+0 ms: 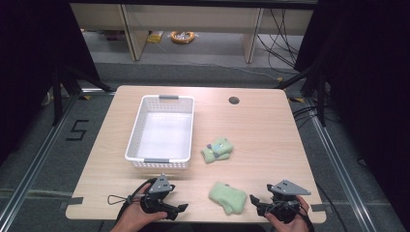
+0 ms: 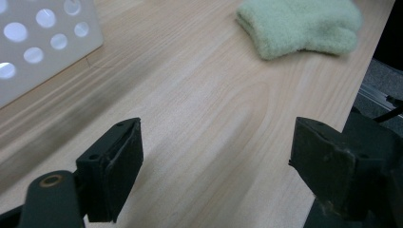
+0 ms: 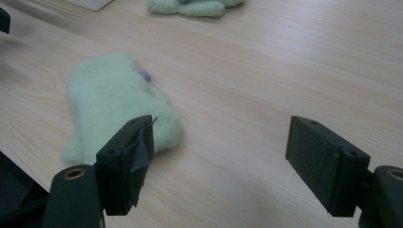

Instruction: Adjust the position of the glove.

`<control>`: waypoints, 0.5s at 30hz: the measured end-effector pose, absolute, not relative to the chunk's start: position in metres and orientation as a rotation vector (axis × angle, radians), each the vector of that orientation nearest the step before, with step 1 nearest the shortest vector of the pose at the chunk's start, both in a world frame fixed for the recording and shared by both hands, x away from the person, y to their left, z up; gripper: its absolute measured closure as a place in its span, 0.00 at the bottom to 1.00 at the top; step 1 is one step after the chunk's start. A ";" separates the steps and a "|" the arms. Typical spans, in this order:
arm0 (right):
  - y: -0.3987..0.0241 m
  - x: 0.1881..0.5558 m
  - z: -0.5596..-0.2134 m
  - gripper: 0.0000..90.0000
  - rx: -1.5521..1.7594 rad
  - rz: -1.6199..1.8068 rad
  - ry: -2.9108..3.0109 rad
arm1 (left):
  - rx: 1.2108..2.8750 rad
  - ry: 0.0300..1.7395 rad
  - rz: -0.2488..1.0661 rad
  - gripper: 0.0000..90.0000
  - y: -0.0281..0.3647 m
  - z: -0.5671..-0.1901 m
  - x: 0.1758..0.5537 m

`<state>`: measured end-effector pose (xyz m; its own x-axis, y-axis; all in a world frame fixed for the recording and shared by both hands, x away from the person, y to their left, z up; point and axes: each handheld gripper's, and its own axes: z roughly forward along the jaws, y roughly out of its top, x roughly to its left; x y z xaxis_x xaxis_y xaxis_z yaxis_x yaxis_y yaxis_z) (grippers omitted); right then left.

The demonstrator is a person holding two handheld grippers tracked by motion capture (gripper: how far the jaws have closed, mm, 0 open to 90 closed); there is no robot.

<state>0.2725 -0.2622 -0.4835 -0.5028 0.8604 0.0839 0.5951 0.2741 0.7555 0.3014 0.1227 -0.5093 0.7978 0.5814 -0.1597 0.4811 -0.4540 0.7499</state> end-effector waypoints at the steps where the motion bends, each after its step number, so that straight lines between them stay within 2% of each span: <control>1: -0.262 0.272 -0.483 0.29 1.330 1.087 2.210 | 2.131 0.790 0.149 0.20 0.122 -0.509 0.301; 5: -0.262 0.272 -0.483 0.29 1.330 1.085 2.212 | 2.130 0.788 0.149 0.20 0.122 -0.509 0.301; 15: -0.260 0.272 -0.483 0.37 1.279 1.122 2.242 | 2.115 0.794 0.128 0.20 0.120 -0.510 0.300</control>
<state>0.2723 -0.2601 -0.4835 -0.5449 0.8329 0.0963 0.5766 0.2889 0.7643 0.2999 0.1197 -0.5097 0.7931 0.5808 -0.1835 0.4935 -0.4363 0.7524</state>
